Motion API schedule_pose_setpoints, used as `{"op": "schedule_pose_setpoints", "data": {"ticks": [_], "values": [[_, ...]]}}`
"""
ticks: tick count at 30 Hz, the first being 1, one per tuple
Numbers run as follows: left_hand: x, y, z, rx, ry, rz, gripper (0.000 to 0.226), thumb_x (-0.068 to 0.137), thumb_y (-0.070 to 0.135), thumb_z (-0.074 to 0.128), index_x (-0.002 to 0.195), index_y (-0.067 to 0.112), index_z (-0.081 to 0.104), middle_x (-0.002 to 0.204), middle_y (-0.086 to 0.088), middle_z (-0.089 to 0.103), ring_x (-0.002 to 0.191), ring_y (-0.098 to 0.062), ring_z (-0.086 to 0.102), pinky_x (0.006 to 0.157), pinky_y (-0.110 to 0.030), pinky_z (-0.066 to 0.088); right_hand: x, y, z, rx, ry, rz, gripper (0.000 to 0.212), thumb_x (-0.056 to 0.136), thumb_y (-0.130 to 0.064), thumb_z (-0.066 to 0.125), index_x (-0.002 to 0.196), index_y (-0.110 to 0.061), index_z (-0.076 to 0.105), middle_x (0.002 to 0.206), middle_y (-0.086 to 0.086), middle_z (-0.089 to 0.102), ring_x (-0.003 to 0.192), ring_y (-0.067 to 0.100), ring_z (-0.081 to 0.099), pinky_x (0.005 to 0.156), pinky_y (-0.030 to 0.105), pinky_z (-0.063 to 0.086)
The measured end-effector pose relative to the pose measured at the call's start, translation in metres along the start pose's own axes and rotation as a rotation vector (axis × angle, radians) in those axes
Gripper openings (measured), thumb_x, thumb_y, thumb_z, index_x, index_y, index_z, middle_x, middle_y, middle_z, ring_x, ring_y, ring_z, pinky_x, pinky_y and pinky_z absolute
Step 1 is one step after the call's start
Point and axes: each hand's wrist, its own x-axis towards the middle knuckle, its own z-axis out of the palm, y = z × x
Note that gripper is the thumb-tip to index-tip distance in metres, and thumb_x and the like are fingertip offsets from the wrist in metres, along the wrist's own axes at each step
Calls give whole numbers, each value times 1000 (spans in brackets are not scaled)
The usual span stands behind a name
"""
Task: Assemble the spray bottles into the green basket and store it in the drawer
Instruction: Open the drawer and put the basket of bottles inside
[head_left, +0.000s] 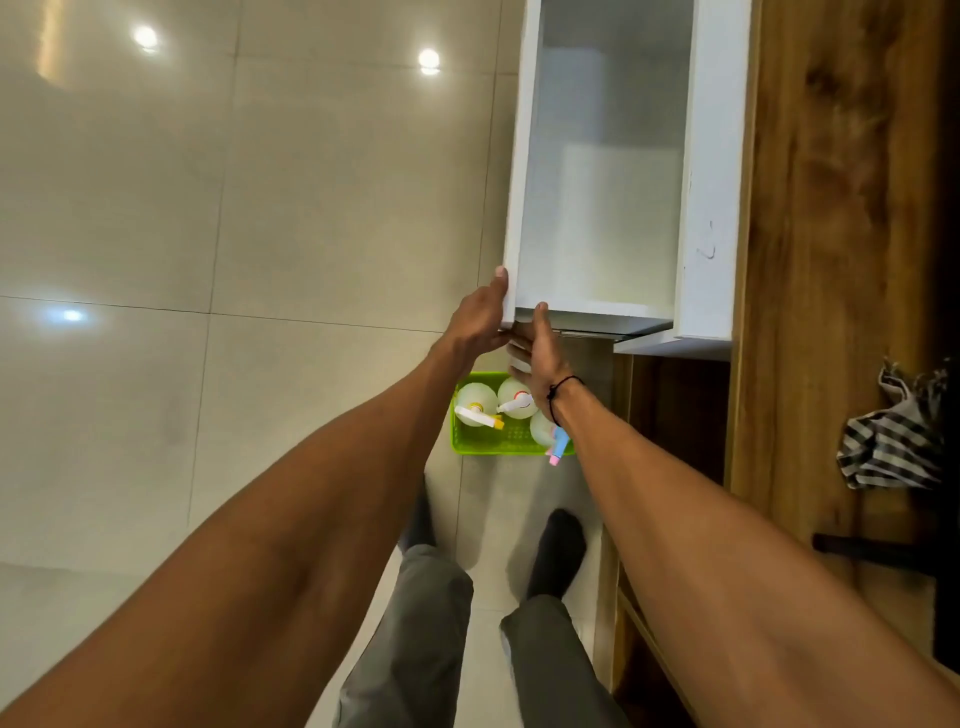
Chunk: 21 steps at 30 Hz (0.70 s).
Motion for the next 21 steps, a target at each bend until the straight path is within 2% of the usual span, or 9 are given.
{"op": "schedule_pose_setpoints", "data": {"ticks": [2, 5, 9, 14, 16, 18, 21], "values": [[-1, -3, -16, -10, 12, 20, 59, 107, 62, 37, 128, 14, 63, 134, -16, 70, 123, -33, 70, 105, -45, 59, -2, -3, 12, -31, -33, 9, 86, 102, -69, 9, 145, -14, 59, 153, 1, 54, 137, 20, 47, 117, 49, 34], [-5, -7, -37, -22, 19, 42, 56, 106, 64, 38, 123, 18, 63, 128, -11, 72, 122, -28, 71, 98, -36, 61, -3, -7, 27, -75, -46, 10, 92, 99, -73, 3, 139, -15, 63, 154, 2, 53, 144, 21, 44, 118, 51, 32], [-7, -10, -59, -14, 27, 69, 61, 104, 69, 37, 126, 20, 65, 130, -10, 73, 121, -25, 71, 95, -31, 61, -6, -10, 45, -136, -73, 20, 92, 99, -72, 1, 145, -17, 59, 158, 2, 50, 149, 23, 40, 118, 53, 29], [-7, -12, -70, -1, 94, 39, 74, 103, 71, 33, 142, 14, 62, 138, -11, 68, 124, -27, 70, 96, -31, 60, -8, -9, 58, -175, -110, 1, 87, 101, -69, 2, 147, -18, 56, 160, 1, 47, 151, 25, 37, 120, 57, 27], [-6, -15, -74, -16, 119, 27, 74, 104, 70, 31, 144, 14, 61, 138, -10, 68, 123, -26, 70, 93, -28, 60, -5, -7, 59, -184, -138, -31, 85, 103, -66, 3, 148, -16, 55, 158, 4, 49, 147, 23, 41, 118, 51, 28], [-5, -22, -81, -60, 138, -2, 78, 105, 70, 25, 148, 14, 58, 137, -12, 69, 123, -27, 70, 90, -25, 60, 0, -4, 52, -207, -114, -82, 84, 105, -63, 6, 141, -12, 62, 147, 9, 61, 134, 21, 53, 115, 44, 33], [-4, -44, -94, -117, 181, -91, 81, 107, 67, 17, 155, 10, 49, 141, -23, 61, 126, -36, 67, 102, -36, 58, 8, 3, 25, -287, 82, -105, 79, 106, -63, 19, 120, -5, 71, 127, 16, 73, 119, 30, 66, 112, 50, 44]]}}
